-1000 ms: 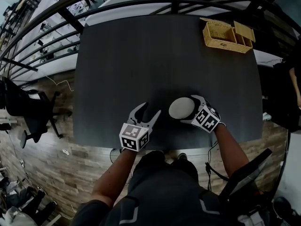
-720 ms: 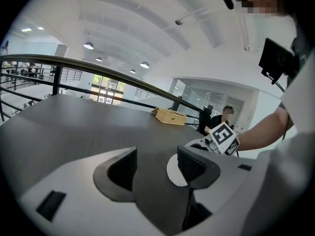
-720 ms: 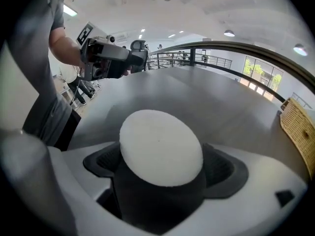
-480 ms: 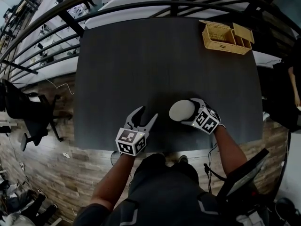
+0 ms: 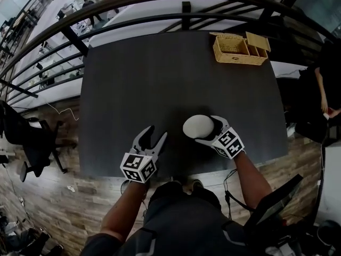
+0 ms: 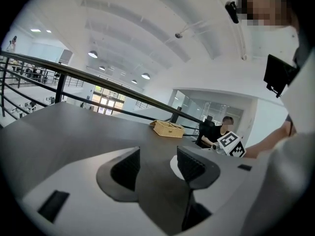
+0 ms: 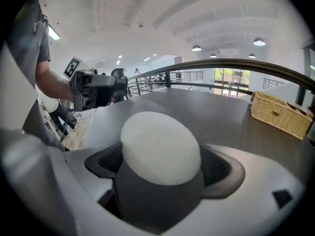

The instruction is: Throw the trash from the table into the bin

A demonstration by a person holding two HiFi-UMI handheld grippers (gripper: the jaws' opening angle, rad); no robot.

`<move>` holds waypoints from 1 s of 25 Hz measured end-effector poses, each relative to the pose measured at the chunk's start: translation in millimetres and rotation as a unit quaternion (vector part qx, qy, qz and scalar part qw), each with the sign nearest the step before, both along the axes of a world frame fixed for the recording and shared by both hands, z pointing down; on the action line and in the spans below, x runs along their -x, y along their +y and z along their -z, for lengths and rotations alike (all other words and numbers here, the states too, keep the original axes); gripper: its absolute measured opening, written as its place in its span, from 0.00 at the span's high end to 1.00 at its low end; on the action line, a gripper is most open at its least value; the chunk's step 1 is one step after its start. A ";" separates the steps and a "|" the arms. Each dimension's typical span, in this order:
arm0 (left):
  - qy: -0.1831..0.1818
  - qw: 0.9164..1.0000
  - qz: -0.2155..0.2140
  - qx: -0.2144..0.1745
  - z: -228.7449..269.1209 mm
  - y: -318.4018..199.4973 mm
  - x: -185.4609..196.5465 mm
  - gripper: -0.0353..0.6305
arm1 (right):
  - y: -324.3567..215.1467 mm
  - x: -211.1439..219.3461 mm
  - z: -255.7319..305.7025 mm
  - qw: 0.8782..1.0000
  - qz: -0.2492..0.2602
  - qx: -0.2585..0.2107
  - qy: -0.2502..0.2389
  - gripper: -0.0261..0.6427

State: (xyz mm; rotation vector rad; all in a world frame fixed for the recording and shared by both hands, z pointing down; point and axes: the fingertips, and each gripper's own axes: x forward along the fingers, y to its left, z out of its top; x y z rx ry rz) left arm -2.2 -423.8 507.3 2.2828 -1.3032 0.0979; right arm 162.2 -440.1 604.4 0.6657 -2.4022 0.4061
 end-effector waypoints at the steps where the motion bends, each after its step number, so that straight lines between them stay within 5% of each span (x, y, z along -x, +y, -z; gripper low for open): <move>1: 0.003 1.000 0.001 -0.005 5.8 2.0 -3.1 0.58 | 1.7 -0.9 9.9 1.000 -0.005 -0.005 -0.008 0.21; 6: 0.011 1.000 0.003 -0.021 33.6 22.8 -22.4 0.59 | 18.5 -6.1 58.2 0.999 -0.006 -0.030 -0.031 0.21; 10: 0.014 0.998 0.043 -0.052 66.0 40.6 -20.5 0.60 | 26.5 -11.7 100.3 0.996 -0.008 -0.058 -0.063 0.21; 22: 0.017 0.985 0.151 -0.086 124.5 133.4 0.2 0.93 | 94.7 -13.5 200.4 0.986 0.033 -0.116 -0.113 0.21; 25: 0.009 0.982 0.167 -0.093 128.0 156.7 -3.0 0.93 | 106.8 -13.7 210.9 0.983 0.048 -0.125 -0.124 0.21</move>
